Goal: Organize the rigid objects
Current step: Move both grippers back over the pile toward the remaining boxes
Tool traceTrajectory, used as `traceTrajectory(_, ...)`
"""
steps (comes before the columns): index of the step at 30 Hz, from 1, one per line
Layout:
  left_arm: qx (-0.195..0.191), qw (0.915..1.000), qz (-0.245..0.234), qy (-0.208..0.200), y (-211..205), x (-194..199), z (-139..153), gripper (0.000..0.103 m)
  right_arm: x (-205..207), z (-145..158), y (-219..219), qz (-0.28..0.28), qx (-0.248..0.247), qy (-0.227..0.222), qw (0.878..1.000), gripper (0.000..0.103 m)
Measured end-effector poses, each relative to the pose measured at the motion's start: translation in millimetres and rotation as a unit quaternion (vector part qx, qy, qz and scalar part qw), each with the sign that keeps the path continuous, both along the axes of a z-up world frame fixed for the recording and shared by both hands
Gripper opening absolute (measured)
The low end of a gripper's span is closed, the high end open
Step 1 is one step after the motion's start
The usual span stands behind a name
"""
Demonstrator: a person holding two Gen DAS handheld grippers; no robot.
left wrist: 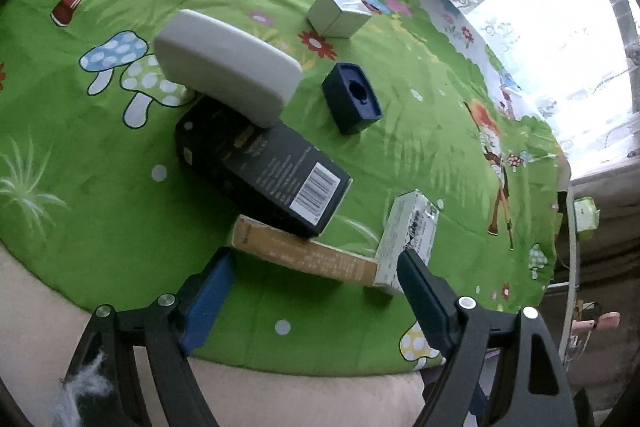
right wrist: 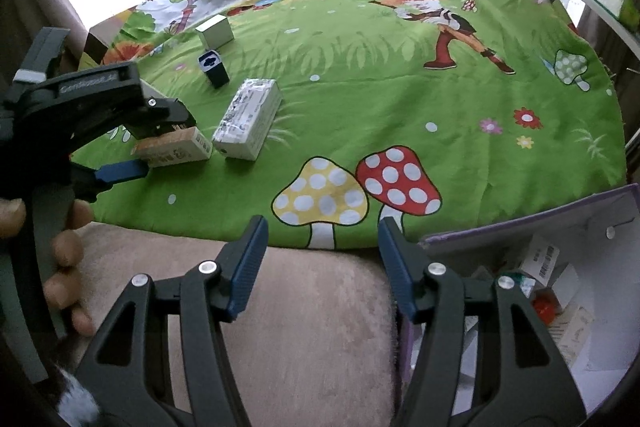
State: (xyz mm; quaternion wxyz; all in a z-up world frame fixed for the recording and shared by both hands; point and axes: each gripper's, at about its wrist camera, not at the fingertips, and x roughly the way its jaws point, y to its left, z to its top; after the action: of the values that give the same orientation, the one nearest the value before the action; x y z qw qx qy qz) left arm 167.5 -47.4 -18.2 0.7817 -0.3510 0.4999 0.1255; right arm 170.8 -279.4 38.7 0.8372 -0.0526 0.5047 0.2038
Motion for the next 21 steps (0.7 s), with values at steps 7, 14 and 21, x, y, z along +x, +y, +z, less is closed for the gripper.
traceTrajectory(7, 0.049, 0.9970, -0.055, 0.025, -12.6, 5.6, -3.3, 0.083, 2.6, -2.6, -0.3, 0.001, 0.006, 0.006, 1.000, 0.061)
traceTrajectory(14, 0.099, 0.9888, -0.104, 0.043, -17.4, 10.2, -4.8, 0.084, 3.7, -7.0, 0.9, 0.003, 0.009, 0.015, 1.000, 0.061)
traceTrajectory(21, 0.125, 0.9840, -0.120, 0.040, -16.3, 13.8, -4.1, 0.069, 2.7, -6.5, 2.8, 0.004, 0.003, 0.015, 1.000, 0.061)
